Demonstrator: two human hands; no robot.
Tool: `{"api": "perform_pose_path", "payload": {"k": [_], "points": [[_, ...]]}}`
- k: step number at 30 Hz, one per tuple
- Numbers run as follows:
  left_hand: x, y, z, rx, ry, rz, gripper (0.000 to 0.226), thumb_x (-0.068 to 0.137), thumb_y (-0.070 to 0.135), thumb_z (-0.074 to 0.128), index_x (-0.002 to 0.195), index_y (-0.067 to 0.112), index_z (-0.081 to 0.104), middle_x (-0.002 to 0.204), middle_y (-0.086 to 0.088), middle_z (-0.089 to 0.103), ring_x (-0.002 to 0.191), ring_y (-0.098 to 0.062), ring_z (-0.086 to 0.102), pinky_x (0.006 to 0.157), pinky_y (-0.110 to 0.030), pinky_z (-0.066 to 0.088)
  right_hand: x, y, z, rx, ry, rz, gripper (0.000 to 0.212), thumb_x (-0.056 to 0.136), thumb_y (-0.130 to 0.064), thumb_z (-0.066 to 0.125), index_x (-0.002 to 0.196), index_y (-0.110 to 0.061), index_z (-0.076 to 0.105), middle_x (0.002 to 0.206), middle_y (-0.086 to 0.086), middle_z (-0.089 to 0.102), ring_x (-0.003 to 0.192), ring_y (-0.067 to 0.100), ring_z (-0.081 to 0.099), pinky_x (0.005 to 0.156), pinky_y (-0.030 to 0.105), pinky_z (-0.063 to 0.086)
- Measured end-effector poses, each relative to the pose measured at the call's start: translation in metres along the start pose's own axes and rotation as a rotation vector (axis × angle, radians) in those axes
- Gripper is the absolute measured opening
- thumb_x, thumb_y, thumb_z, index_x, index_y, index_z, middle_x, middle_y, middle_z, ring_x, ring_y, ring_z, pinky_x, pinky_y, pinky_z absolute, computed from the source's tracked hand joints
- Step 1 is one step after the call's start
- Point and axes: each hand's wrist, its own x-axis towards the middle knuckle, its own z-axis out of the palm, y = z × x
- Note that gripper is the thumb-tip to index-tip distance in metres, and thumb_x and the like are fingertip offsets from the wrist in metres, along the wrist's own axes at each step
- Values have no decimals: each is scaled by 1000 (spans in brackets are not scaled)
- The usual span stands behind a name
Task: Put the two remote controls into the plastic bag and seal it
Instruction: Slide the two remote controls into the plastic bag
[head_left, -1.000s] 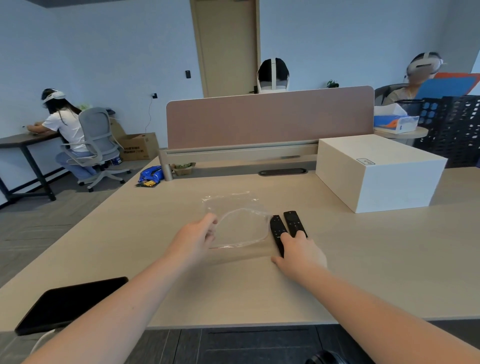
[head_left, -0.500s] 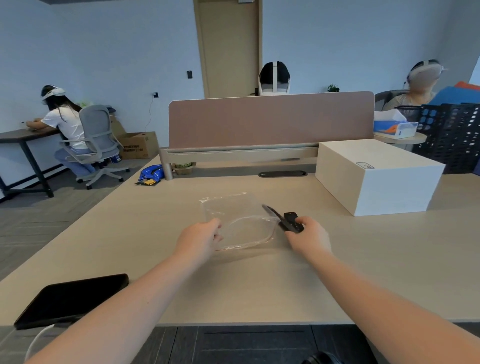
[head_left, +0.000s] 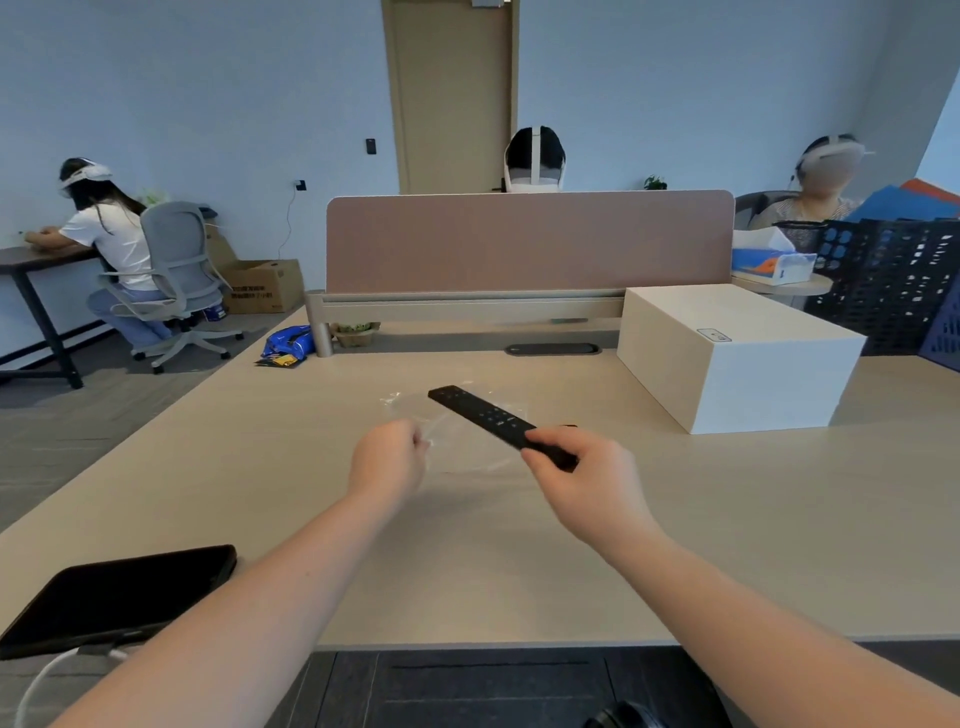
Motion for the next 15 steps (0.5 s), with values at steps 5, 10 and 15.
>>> {"api": "perform_pose_path", "payload": {"k": [5, 10, 15], "points": [[6, 0, 4, -58, 54, -77, 17, 91, 20, 53, 83, 9, 63, 81, -10, 63, 74, -28, 48, 63, -32, 37, -6, 12, 3, -158, -32, -63, 25, 90, -18, 62, 114, -16, 69, 100, -6, 68, 83, 3, 53, 69, 1, 36], [7, -2, 1, -155, 69, -36, 16, 88, 18, 57, 82, 8, 67, 77, -11, 67, 74, -30, 56, 62, -33, 41, -5, 16, 14, -237, -51, -134, 25, 89, -16, 62, 112, -13, 70, 104, 2, 72, 90, 14, 62, 82, 20, 48], [-1, 3, 9, -174, 31, 113, 14, 86, 20, 61, 82, 10, 71, 75, -14, 73, 76, -35, 63, 69, -39, 51, 14, 18, 36, -308, -87, -36, 10, 90, -21, 57, 97, -14, 55, 88, 8, 69, 81, 27, 63, 63, 30, 44]]}}
